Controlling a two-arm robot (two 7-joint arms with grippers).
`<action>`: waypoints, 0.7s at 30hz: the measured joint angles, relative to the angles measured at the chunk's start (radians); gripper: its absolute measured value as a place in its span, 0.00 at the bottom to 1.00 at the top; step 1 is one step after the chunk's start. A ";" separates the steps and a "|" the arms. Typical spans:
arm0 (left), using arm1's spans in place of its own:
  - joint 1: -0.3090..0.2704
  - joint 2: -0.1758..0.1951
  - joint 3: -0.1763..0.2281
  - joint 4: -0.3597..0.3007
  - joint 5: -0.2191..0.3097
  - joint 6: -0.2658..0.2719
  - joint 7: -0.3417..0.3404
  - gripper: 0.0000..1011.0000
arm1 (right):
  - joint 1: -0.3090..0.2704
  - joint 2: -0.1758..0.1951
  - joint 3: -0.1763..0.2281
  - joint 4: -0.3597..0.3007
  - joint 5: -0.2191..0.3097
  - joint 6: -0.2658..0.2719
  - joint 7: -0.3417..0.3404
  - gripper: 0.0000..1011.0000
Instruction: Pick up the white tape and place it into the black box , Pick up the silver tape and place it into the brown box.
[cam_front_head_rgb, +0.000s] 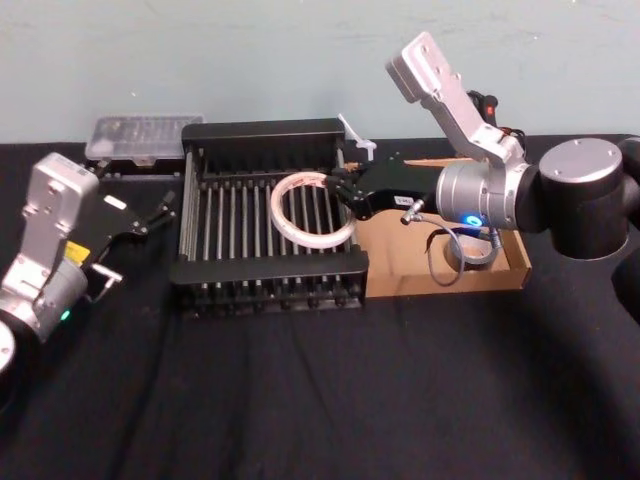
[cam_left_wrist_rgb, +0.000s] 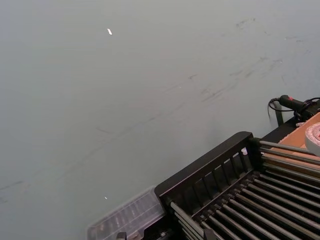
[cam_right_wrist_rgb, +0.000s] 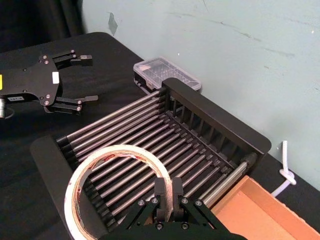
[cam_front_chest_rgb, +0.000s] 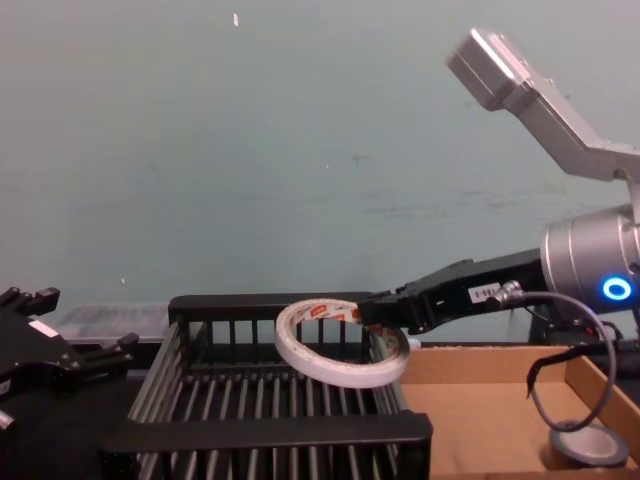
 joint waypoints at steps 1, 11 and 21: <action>0.000 0.000 0.000 0.000 0.000 0.000 0.000 0.99 | 0.000 0.000 0.000 -0.001 0.000 0.000 0.000 0.09; 0.000 0.000 0.000 0.000 0.000 0.000 0.000 0.99 | -0.002 0.003 0.001 -0.004 0.001 0.001 0.000 0.15; 0.000 0.000 0.000 0.000 0.000 0.000 0.000 0.99 | -0.003 0.004 0.002 -0.006 0.002 0.002 0.000 0.46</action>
